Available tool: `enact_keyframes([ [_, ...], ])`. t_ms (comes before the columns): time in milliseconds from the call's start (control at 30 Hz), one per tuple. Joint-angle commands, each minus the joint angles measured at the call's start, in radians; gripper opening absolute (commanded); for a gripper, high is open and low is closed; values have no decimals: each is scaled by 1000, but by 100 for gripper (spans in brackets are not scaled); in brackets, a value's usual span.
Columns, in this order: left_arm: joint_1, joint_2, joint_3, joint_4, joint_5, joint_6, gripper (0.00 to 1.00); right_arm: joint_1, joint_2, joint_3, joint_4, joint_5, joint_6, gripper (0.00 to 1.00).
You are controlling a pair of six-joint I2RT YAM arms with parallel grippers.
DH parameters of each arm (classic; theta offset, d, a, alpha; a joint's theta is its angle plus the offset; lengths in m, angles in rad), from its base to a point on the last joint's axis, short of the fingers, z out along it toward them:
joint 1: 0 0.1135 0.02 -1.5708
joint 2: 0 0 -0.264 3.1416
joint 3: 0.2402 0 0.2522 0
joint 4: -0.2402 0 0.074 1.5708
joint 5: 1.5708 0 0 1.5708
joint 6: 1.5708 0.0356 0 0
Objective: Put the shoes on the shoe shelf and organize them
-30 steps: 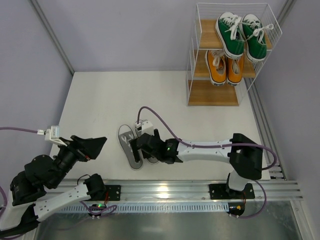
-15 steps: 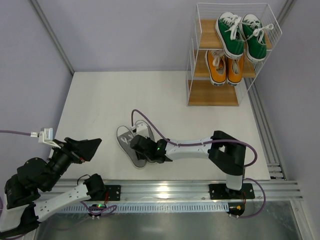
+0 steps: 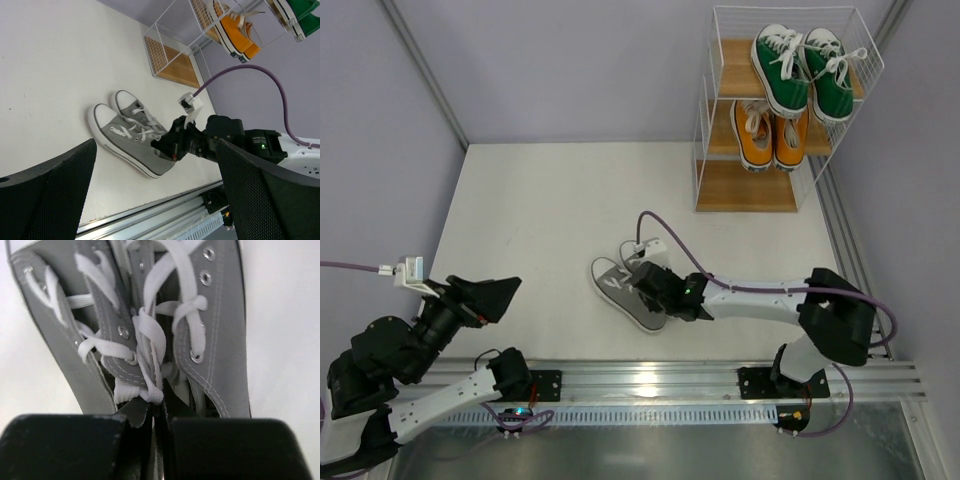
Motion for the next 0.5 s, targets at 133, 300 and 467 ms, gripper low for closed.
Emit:
enact_keyframes([
  [133,-1,0,-22,42,-6,13,100,-54,-362,-154,-158,282,126,4],
  [300,-1,19,-56,95,13,24,100,-162,-471,-254,-255,300,226,4],
  [467,-1,51,-79,136,34,31,100,-299,-480,-342,-127,223,132,4],
])
